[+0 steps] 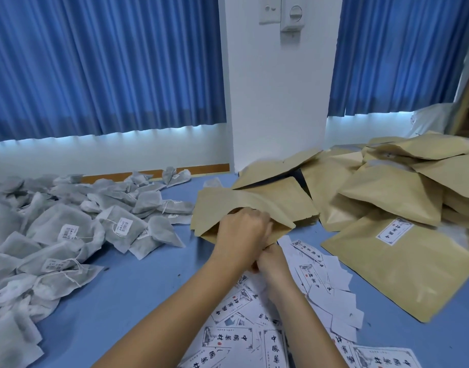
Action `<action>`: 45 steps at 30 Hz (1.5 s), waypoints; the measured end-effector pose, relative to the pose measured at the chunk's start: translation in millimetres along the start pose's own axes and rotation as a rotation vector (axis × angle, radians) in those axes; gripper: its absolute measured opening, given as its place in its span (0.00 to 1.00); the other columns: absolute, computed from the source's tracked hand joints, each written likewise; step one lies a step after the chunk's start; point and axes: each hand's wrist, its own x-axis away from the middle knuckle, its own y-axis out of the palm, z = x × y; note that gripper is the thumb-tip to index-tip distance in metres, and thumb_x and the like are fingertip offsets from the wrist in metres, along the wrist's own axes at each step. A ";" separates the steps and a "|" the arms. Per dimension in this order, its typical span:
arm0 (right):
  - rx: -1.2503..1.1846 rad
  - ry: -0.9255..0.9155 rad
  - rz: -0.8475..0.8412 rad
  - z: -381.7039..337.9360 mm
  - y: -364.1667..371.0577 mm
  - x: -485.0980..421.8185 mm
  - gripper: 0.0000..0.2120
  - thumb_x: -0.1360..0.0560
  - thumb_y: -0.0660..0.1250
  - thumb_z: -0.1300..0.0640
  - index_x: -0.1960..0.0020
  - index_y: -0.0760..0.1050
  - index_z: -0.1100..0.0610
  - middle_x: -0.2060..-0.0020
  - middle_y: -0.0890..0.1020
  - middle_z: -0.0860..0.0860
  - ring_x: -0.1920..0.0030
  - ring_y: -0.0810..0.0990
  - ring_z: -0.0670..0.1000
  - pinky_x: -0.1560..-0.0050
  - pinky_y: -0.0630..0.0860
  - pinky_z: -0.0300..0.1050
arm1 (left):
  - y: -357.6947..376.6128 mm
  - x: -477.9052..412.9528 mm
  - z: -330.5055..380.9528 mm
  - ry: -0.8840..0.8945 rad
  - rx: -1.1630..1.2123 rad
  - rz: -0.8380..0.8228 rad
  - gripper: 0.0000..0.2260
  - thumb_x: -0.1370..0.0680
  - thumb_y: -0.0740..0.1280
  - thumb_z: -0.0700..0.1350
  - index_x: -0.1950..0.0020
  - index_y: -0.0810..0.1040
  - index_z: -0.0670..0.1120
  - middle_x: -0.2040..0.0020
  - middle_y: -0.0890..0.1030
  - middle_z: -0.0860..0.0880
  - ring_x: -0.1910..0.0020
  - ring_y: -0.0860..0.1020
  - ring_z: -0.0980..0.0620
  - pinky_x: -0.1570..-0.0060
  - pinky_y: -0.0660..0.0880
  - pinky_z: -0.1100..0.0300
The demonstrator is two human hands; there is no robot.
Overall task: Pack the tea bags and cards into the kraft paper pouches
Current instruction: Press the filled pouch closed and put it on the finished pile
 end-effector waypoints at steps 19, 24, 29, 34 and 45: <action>-0.349 0.139 0.155 -2.2 -6.6 -3.2 0.10 0.19 0.59 0.58 0.48 0.77 0.62 0.58 0.83 0.55 0.61 0.82 0.51 0.66 0.77 0.40 | 19.6 79.4 17.4 -0.634 0.971 -0.369 0.25 0.21 0.59 0.58 0.74 0.73 0.46 0.76 0.77 0.48 0.78 0.72 0.55 0.73 0.71 0.61; -0.459 0.135 -0.036 -1.9 -5.0 -4.5 0.14 0.18 0.57 0.59 0.38 0.73 0.66 0.48 0.83 0.60 0.48 0.82 0.59 0.47 0.77 0.51 | 26.8 71.8 -4.7 -1.230 1.726 -0.243 0.20 0.23 0.63 0.58 0.49 0.78 0.40 0.60 0.83 0.42 0.69 0.80 0.49 0.69 0.73 0.59; -0.274 0.115 -0.103 0.5 -2.8 1.0 0.12 0.23 0.66 0.60 0.40 0.75 0.60 0.45 0.82 0.58 0.47 0.82 0.57 0.48 0.80 0.51 | 31.5 80.6 -23.4 -1.416 2.015 0.188 0.09 0.21 0.65 0.45 0.43 0.75 0.43 0.51 0.84 0.45 0.53 0.84 0.49 0.59 0.80 0.58; -0.209 0.148 0.052 -2.1 -21.3 -1.2 0.14 0.27 0.71 0.61 0.48 0.78 0.71 0.59 0.82 0.62 0.69 0.75 0.51 0.65 0.75 0.40 | 32.6 82.3 -34.4 -1.586 1.914 0.309 0.10 0.21 0.63 0.37 0.40 0.72 0.40 0.43 0.79 0.43 0.48 0.80 0.47 0.50 0.77 0.51; -0.141 0.128 0.109 -1.1 -20.5 -1.2 0.07 0.28 0.73 0.61 0.61 0.79 0.65 0.72 0.78 0.55 0.75 0.71 0.48 0.66 0.73 0.38 | 35.0 84.8 -35.1 -1.561 1.988 0.323 0.08 0.20 0.62 0.38 0.41 0.73 0.40 0.40 0.78 0.42 0.45 0.79 0.46 0.51 0.77 0.51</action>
